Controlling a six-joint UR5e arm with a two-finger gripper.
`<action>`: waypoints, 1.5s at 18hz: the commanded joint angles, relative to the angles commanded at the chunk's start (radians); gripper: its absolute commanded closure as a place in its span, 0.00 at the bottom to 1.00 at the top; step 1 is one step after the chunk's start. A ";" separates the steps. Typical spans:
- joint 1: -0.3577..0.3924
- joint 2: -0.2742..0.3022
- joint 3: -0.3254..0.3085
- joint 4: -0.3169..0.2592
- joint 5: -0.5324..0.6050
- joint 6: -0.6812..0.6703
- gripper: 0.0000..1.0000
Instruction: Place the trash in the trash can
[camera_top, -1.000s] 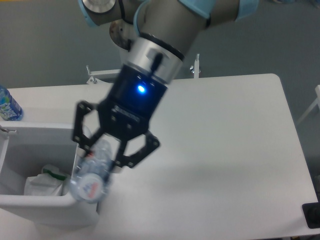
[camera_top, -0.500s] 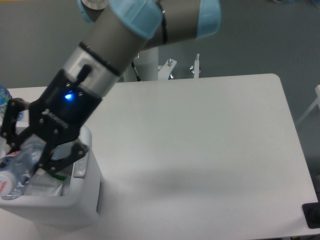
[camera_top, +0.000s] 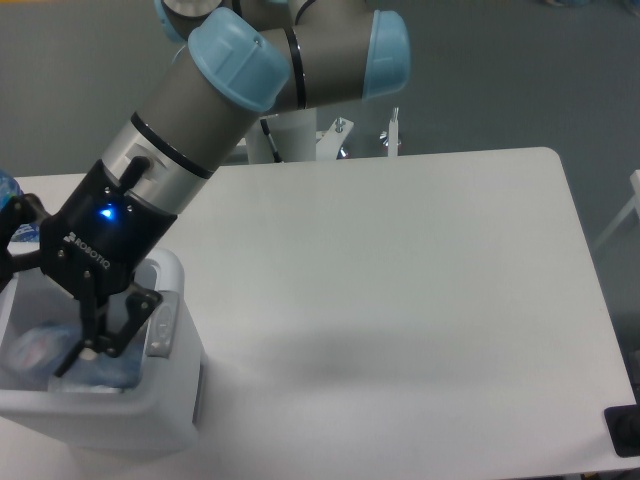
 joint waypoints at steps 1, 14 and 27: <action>0.021 0.000 0.002 0.000 -0.002 0.000 0.00; 0.307 -0.035 -0.133 -0.006 0.241 0.305 0.00; 0.312 -0.083 -0.181 -0.066 0.678 0.576 0.00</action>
